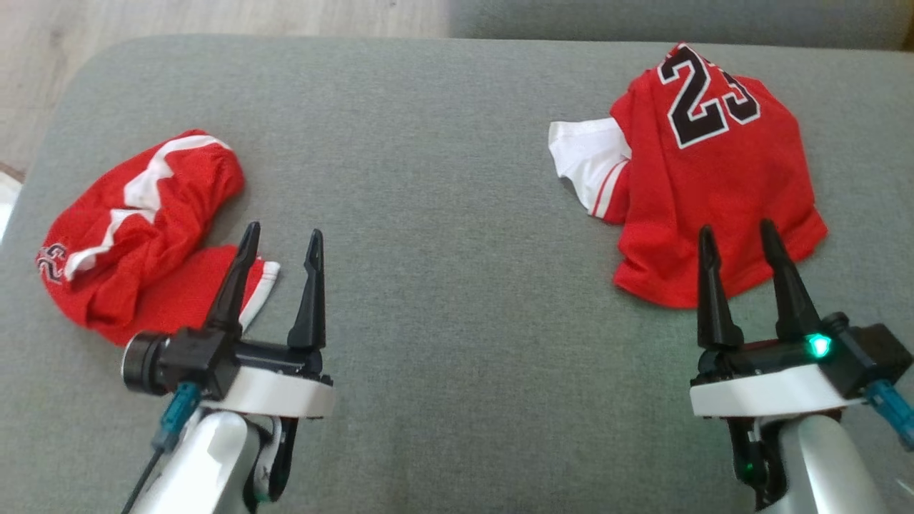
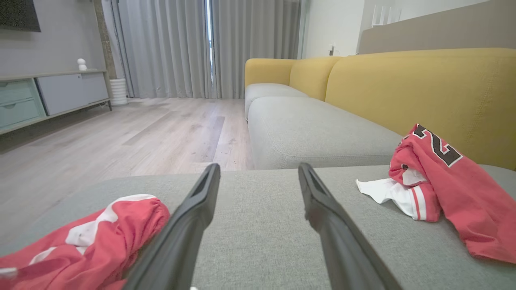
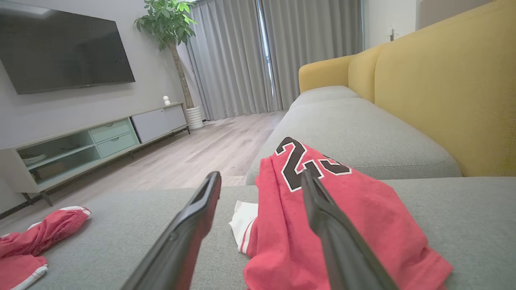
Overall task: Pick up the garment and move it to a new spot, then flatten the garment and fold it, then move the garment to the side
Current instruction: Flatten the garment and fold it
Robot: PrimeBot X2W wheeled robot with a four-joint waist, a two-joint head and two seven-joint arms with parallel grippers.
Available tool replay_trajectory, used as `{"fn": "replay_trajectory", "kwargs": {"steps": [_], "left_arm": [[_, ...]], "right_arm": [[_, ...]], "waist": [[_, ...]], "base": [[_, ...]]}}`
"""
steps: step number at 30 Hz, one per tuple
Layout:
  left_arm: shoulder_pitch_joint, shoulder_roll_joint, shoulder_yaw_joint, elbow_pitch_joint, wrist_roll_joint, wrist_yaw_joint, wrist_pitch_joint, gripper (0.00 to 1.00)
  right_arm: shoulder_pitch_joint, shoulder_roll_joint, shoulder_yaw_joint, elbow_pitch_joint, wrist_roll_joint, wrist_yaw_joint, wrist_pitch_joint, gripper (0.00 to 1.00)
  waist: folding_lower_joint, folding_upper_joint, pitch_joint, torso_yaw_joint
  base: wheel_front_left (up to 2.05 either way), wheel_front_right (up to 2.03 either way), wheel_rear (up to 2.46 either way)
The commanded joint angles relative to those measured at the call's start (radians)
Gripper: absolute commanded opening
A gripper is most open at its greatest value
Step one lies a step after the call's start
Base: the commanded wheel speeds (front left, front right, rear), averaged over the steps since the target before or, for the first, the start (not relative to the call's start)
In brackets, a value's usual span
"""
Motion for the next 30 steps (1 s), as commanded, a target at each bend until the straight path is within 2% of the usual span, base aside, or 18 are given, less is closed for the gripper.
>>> {"fn": "replay_trajectory", "kwargs": {"steps": [1,5,11,20,24,25,26,30], "left_arm": [[-0.035,0.003,0.061,-0.042,0.023,-0.011,-0.008,1.00],[-0.024,-0.030,0.078,-0.039,0.064,-0.051,-0.008,1.00],[-0.016,-0.078,0.112,-0.021,0.097,-0.092,-0.008,1.00],[-0.019,-0.140,0.155,0.009,0.140,-0.148,-0.008,1.00],[-0.017,-0.155,0.174,0.016,0.152,-0.162,-0.008,1.00],[-0.016,-0.159,0.181,0.017,0.156,-0.167,-0.008,1.00],[-0.014,-0.163,0.188,0.019,0.159,-0.171,-0.008,1.00],[-0.004,-0.173,0.219,0.023,0.173,-0.183,-0.008,1.00]], "right_arm": [[-0.014,-0.004,0.025,-0.021,-0.018,0.008,-0.006,1.00],[-0.027,-0.004,0.009,0.053,-0.065,0.008,-0.004,1.00],[-0.101,-0.004,0.019,0.223,-0.134,0.008,0.089,1.00],[-0.207,-0.004,0.069,0.433,-0.149,0.008,0.160,1.00],[-0.231,-0.004,0.080,0.483,-0.148,0.008,0.180,1.00],[-0.238,-0.004,0.083,0.495,-0.149,0.008,0.185,0.11],[-0.242,-0.004,0.082,0.507,-0.159,0.008,0.188,0.00],[-0.249,-0.004,0.055,0.532,-0.189,0.008,0.183,0.00]], "waist": [[0.0002,0.0000,-0.006,0.009],[0.0002,0.0000,-0.006,0.021],[0.0002,0.0000,0.003,0.033],[0.0002,0.0000,0.028,0.065],[0.0002,0.0000,0.034,0.072],[0.0002,0.0000,0.036,0.073],[0.0002,0.0000,0.037,0.072],[0.0002,0.0000,0.036,0.051]], "base": [[0.00,0.00,0.00],[0.00,0.00,0.00],[0.00,0.00,0.00],[0.00,0.00,0.00],[0.00,0.00,0.00],[0.00,0.00,0.00],[0.00,0.00,0.00],[0.00,0.00,0.00]]}}
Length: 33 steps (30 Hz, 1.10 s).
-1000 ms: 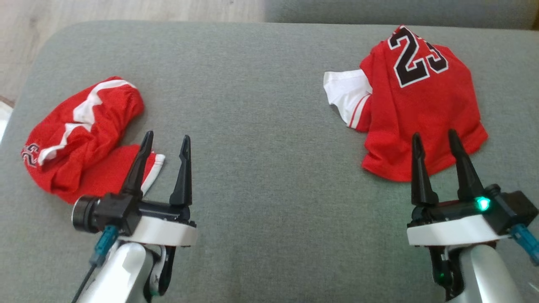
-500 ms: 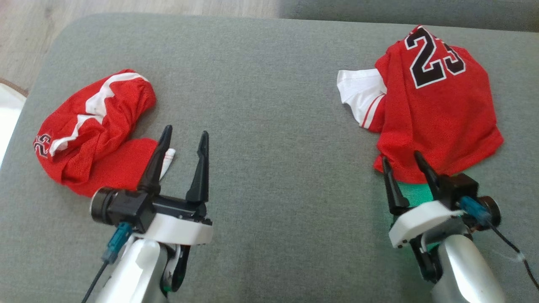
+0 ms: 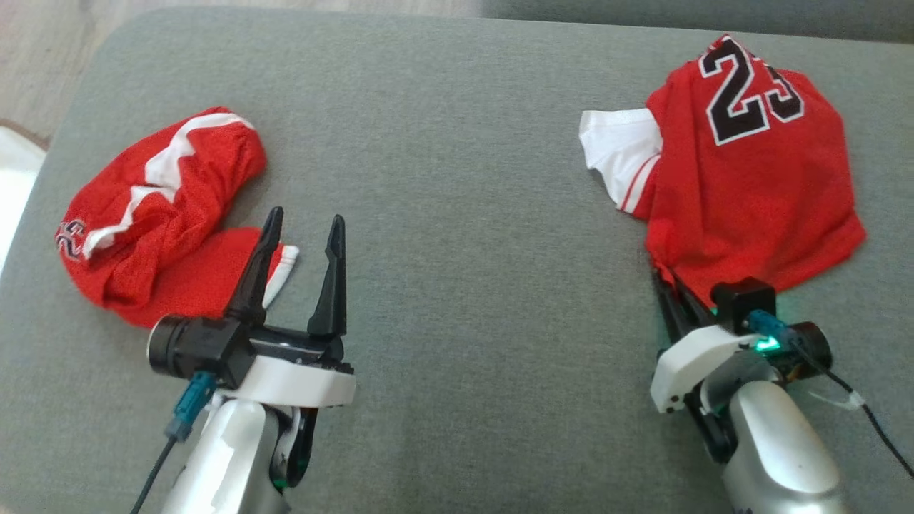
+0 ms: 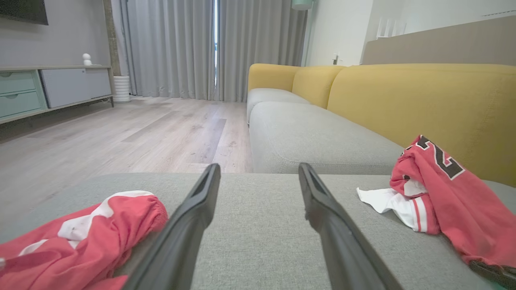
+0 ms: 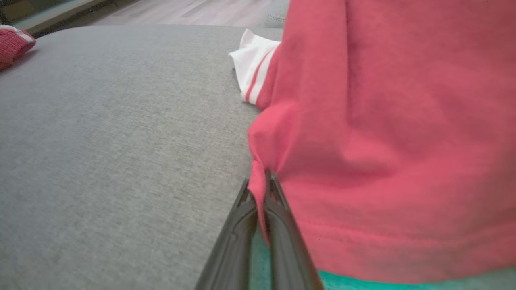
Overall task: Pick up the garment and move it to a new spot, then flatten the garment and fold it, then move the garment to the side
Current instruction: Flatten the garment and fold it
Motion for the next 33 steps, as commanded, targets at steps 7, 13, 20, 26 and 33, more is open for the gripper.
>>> {"fn": "replay_trajectory", "kwargs": {"steps": [7,13,20,26,33], "left_arm": [[-0.004,-0.009,0.079,-0.025,0.032,-0.020,-0.008,1.00],[0.010,-0.026,0.101,-0.027,0.049,-0.035,-0.008,1.00],[0.018,-0.043,0.112,-0.024,0.063,-0.049,-0.008,1.00],[0.026,-0.051,0.123,-0.022,0.068,-0.060,-0.008,1.00],[0.035,-0.056,0.131,-0.018,0.077,-0.071,-0.008,1.00]], "right_arm": [[0.046,-0.004,-0.138,-0.077,-0.087,0.007,-0.020,0.00],[0.125,-0.004,-0.370,-0.251,-0.177,0.007,0.030,0.00],[0.151,-0.004,-0.610,-0.413,-0.272,0.007,0.095,0.00],[0.119,-0.004,-0.693,-0.437,-0.292,0.007,0.087,1.00],[0.121,-0.004,-0.525,-0.443,-0.174,0.007,0.000,1.00]], "waist": [[0.0000,0.0000,-0.026,-0.081],[0.0000,0.0000,-0.057,-0.142],[0.0000,0.0000,-0.077,-0.161],[0.0000,0.0000,-0.088,-0.157],[0.0000,0.0000,-0.097,-0.147]], "base": [[0.00,0.00,0.00],[0.00,0.00,0.00],[0.00,0.00,0.00],[0.00,0.00,0.00],[0.00,0.00,0.00]]}}
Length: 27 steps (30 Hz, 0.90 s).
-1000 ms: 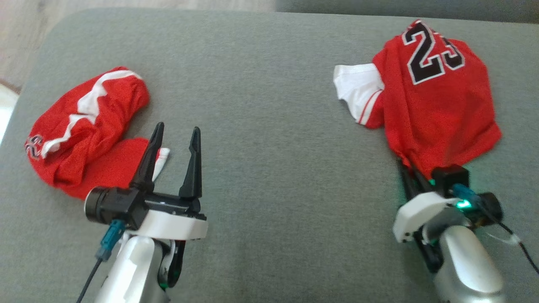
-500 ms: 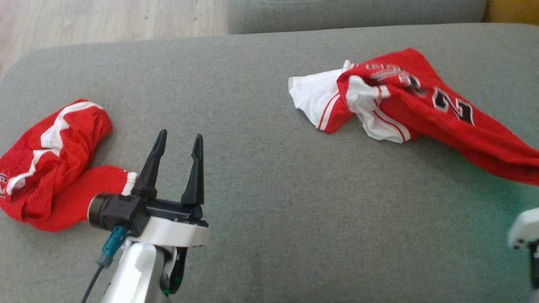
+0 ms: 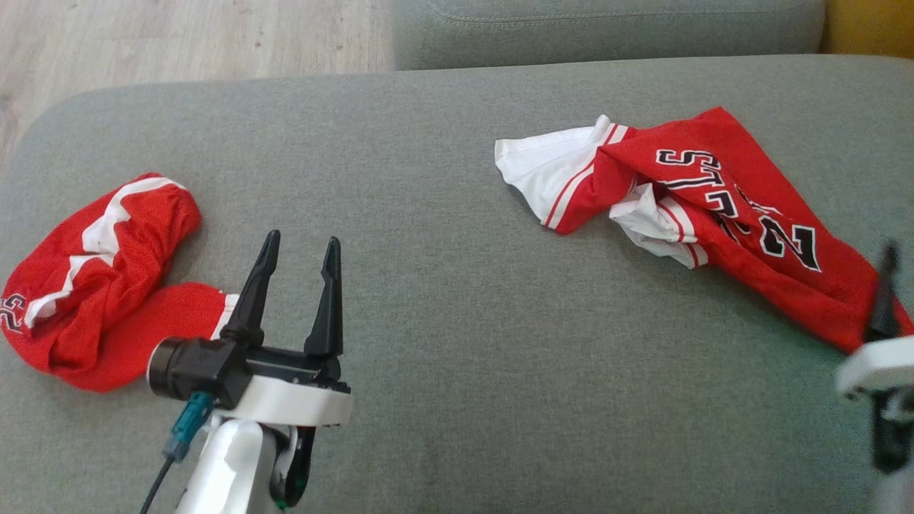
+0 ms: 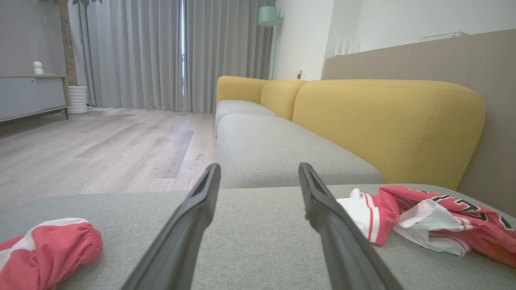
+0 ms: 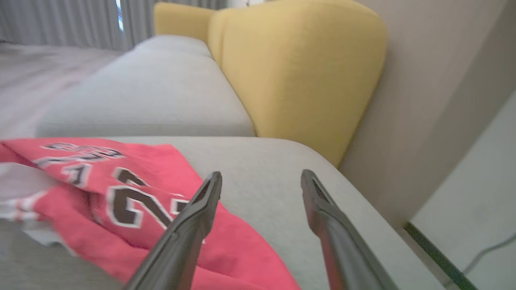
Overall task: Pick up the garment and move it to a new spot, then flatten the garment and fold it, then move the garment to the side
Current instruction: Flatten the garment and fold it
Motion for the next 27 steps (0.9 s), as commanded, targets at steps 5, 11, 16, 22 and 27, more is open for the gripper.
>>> {"fn": "replay_trajectory", "kwargs": {"steps": [5,11,16,22,27], "left_arm": [[-0.018,0.002,0.045,-0.035,0.015,-0.013,-0.006,1.00],[-0.014,-0.001,0.050,-0.045,0.018,-0.019,-0.006,1.00],[0.001,-0.001,0.065,-0.048,0.029,-0.021,-0.006,1.00],[0.018,-0.003,0.055,-0.027,0.034,-0.024,-0.006,1.00],[0.013,-0.005,0.031,-0.014,0.033,-0.026,-0.006,1.00]], "right_arm": [[0.005,-0.010,0.270,-0.090,0.165,0.007,-0.100,1.00],[0.066,-0.010,0.496,-0.117,0.232,0.007,-0.153,1.00],[0.101,-0.010,0.565,-0.103,0.206,0.007,-0.190,1.00],[0.089,-0.010,0.569,-0.066,0.214,0.007,-0.207,1.00],[0.049,-0.010,0.542,-0.034,0.184,0.007,-0.200,1.00]], "waist": [[0.0000,0.0000,-0.002,0.012],[0.0000,0.0000,-0.005,0.023],[0.0000,0.0000,-0.007,0.032],[0.0000,0.0000,-0.004,0.044],[0.0000,0.0000,0.008,0.065]], "base": [[0.00,0.00,0.00],[0.00,0.00,0.00],[0.00,0.00,0.00],[0.00,0.00,0.00],[0.00,0.00,0.00]]}}
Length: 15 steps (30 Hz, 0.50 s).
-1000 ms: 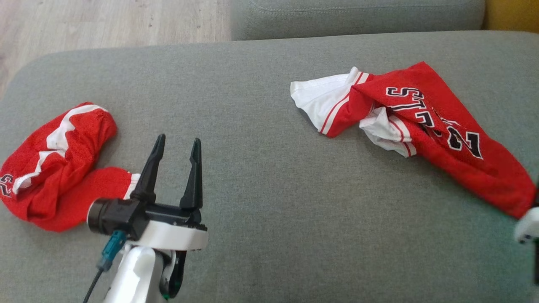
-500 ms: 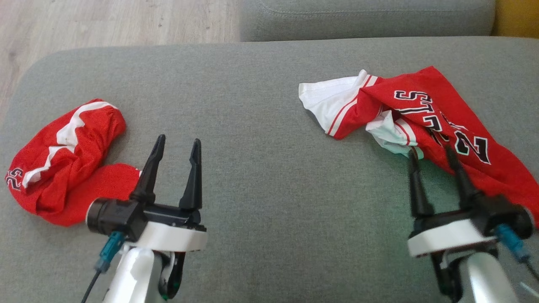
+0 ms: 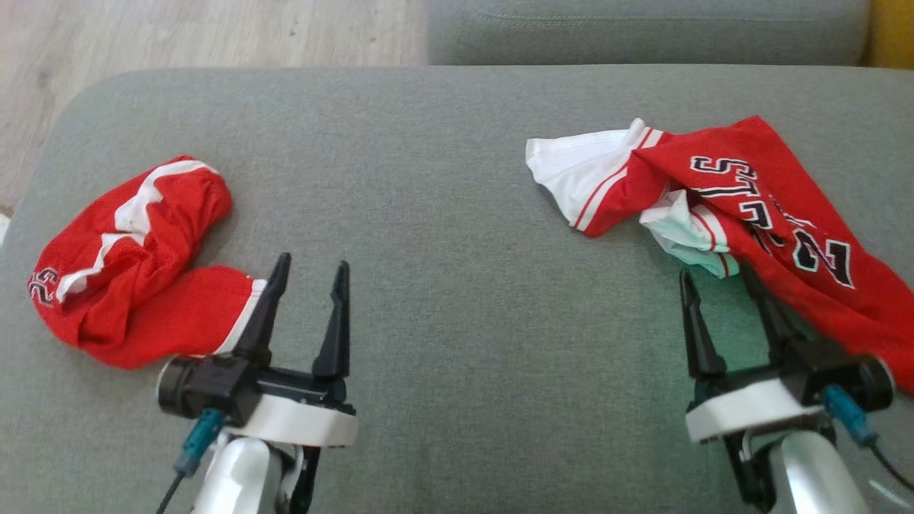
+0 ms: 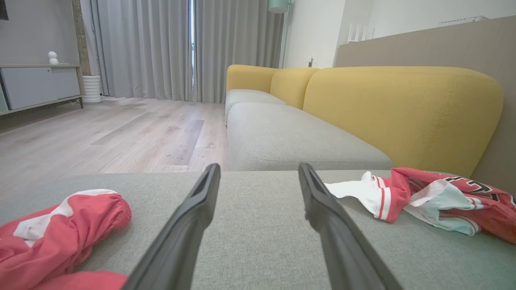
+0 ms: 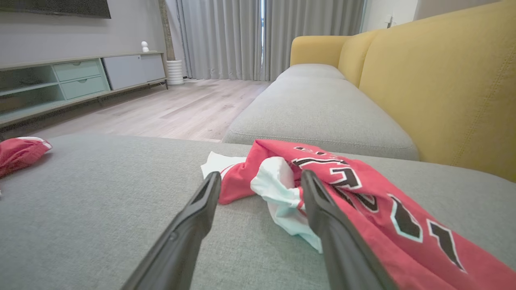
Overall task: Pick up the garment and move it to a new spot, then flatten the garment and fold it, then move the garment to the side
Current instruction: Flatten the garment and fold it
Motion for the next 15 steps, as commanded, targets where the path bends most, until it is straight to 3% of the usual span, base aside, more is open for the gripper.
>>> {"fn": "replay_trajectory", "kwargs": {"steps": [1,15], "left_arm": [[-0.029,0.001,0.021,-0.025,0.005,-0.002,-0.006,1.00],[-0.080,-0.001,-0.034,-0.007,-0.026,0.004,-0.006,1.00]], "right_arm": [[-0.064,-0.008,0.012,-0.021,-0.020,0.007,0.005,1.00],[-0.293,-0.012,-0.082,0.212,-0.165,0.007,0.192,1.00]], "waist": [[0.0000,0.0000,0.010,0.011],[0.0000,0.0000,0.097,0.095]], "base": [[0.00,0.00,0.00],[0.00,0.00,0.00]]}}
